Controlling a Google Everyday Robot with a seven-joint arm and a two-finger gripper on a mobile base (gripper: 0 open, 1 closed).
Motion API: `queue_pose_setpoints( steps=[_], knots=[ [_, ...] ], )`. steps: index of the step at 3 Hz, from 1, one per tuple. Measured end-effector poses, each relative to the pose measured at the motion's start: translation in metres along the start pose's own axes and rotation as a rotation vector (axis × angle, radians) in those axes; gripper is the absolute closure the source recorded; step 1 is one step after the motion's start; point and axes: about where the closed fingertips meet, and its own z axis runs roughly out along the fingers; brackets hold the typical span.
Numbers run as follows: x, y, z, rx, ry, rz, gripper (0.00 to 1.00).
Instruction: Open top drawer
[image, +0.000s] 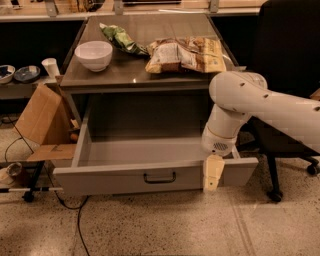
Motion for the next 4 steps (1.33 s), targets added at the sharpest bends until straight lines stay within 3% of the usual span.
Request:
queue_pose_setpoints(
  steps=[1, 2, 3, 4],
  knots=[
    [0.013, 0.017, 0.013, -0.029, -0.02, 0.013, 0.19],
    [0.026, 0.033, 0.027, -0.063, -0.037, 0.028, 0.5],
    [0.027, 0.034, 0.027, -0.064, -0.037, 0.03, 0.57],
    [0.035, 0.04, 0.025, -0.064, -0.037, 0.05, 0.38]
  ],
)
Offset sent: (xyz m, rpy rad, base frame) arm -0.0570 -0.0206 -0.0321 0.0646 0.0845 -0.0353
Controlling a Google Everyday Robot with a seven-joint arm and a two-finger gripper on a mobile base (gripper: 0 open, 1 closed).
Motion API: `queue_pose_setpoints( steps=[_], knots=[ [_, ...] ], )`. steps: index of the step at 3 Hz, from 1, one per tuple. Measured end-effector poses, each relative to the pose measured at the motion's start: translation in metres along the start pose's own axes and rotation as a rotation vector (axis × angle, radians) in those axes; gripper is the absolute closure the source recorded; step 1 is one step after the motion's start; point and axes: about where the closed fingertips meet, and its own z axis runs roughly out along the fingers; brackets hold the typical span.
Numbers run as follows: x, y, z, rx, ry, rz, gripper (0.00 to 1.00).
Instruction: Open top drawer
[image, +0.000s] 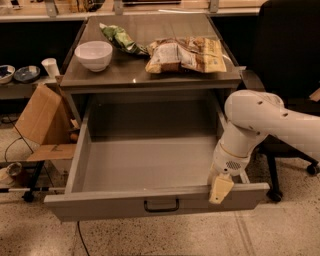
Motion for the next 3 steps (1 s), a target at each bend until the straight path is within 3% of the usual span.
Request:
queue_pose_setpoints(
  steps=[1, 2, 3],
  knots=[
    [0.0066, 0.0041, -0.0044, 0.008, 0.001, 0.015, 0.15],
    [0.0149, 0.0091, -0.0116, 0.021, -0.009, 0.031, 0.0],
    [0.0149, 0.0091, -0.0116, 0.021, -0.009, 0.031, 0.0]
  ],
)
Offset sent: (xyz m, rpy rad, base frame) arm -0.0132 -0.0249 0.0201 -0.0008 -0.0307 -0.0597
